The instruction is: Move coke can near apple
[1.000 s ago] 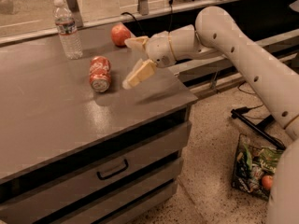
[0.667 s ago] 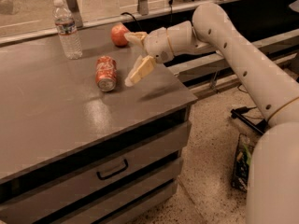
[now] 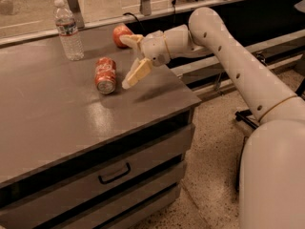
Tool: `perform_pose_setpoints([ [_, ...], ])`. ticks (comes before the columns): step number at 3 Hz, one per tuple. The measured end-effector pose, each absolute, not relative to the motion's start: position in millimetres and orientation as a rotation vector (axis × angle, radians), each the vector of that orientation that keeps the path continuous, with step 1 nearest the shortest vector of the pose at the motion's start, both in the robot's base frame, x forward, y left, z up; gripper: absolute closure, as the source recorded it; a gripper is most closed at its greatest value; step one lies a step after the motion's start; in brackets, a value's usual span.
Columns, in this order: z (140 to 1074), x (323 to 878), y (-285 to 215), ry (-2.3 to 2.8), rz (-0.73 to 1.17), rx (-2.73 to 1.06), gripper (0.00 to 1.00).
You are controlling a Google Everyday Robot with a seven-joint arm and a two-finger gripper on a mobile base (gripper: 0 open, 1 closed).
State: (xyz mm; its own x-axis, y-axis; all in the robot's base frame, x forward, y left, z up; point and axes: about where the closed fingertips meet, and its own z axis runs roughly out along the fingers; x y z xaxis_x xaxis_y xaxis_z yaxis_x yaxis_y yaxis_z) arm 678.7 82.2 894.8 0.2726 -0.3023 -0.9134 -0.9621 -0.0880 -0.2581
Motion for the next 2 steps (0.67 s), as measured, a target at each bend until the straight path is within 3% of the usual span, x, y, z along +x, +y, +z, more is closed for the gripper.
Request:
perform_pose_setpoints([
  [2,884.7,672.5,95.4,1.268,0.858,-1.592,0.0],
])
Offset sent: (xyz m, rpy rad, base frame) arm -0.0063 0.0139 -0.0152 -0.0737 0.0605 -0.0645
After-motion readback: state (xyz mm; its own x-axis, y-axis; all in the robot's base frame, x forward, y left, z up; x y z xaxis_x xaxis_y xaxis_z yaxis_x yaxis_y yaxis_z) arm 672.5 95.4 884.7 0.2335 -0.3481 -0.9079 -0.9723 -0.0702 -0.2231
